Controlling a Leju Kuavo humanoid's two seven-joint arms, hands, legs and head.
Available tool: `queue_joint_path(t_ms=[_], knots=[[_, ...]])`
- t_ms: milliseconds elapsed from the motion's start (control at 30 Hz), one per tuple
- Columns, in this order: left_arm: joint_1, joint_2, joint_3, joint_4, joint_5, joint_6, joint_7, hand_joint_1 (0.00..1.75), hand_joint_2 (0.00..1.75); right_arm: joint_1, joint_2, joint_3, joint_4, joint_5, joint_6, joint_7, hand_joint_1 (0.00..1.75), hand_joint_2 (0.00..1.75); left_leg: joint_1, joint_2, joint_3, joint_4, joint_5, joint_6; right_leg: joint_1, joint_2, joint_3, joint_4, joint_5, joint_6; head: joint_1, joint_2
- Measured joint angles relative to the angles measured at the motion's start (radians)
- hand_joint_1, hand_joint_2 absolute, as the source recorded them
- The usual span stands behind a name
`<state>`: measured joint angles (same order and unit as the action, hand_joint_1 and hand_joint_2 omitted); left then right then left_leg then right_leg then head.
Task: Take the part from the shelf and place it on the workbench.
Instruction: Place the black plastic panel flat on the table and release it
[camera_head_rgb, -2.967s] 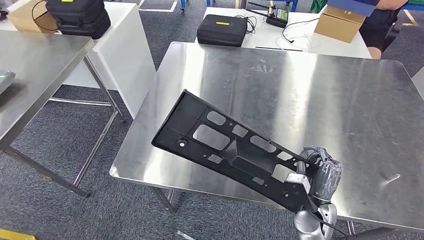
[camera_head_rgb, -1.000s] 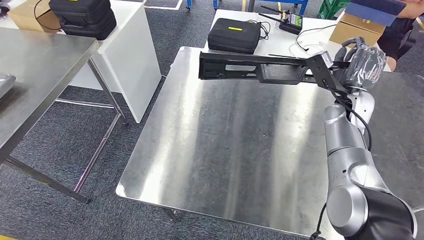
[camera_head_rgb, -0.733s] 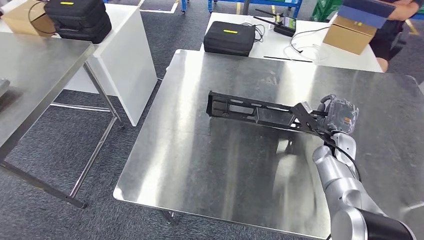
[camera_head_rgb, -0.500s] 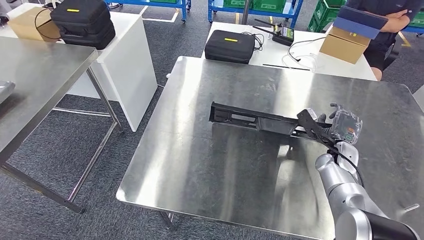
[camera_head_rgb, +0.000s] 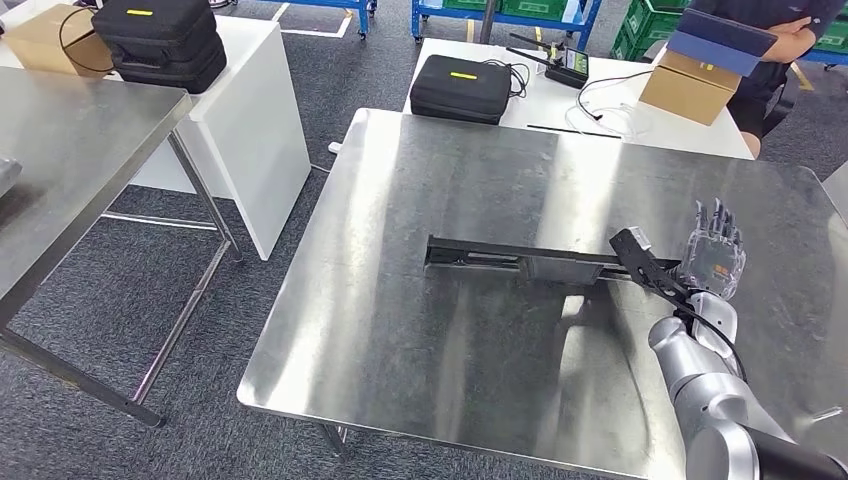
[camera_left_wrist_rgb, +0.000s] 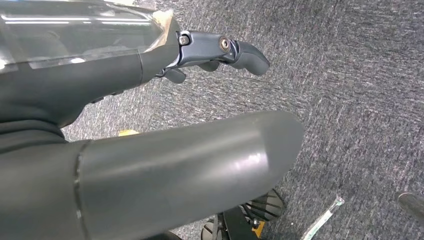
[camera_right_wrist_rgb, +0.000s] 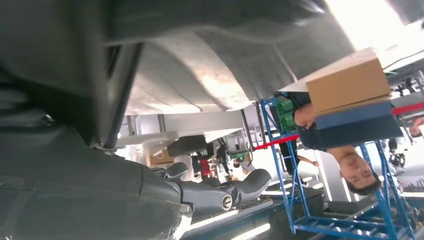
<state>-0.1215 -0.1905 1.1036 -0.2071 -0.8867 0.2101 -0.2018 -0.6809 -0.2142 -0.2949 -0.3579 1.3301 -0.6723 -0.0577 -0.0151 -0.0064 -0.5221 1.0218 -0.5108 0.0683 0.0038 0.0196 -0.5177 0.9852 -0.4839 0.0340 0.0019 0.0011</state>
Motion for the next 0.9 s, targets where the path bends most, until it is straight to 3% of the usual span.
queue_joint_path(t_ms=[233, 667, 900], knots=[[0.003, 0.002, 0.0, 0.0, -0.001, -0.005, 0.0, 0.0, 0.0, 0.038, 0.005, -0.007, 0.019, -0.022, 0.03, -0.03, 0.0, 0.0, -0.002, 0.001, -0.011, 0.0, 0.006, 0.007, -0.003, 0.0, -0.002, 0.0, 0.008, 0.012, 0.0, 0.0], [0.014, 0.003, 0.001, 0.0, -0.016, -0.001, 0.006, 0.0, 0.0, -0.005, 0.021, -0.128, -0.001, -0.372, 0.058, -0.483, 0.0, 0.0, -0.001, -0.003, -0.021, 0.0, 0.008, 0.004, -0.002, -0.004, -0.011, 0.002, 0.008, 0.011, -0.001, 0.0], [0.015, 0.004, 0.001, 0.0, -0.018, -0.001, 0.005, 0.0, 0.0, -0.065, 0.019, -0.13, -0.045, -0.401, 0.078, -0.493, 0.0, 0.0, -0.001, -0.004, -0.023, 0.0, 0.009, 0.004, -0.002, -0.005, -0.013, 0.002, 0.008, 0.011, 0.0, 0.0]])
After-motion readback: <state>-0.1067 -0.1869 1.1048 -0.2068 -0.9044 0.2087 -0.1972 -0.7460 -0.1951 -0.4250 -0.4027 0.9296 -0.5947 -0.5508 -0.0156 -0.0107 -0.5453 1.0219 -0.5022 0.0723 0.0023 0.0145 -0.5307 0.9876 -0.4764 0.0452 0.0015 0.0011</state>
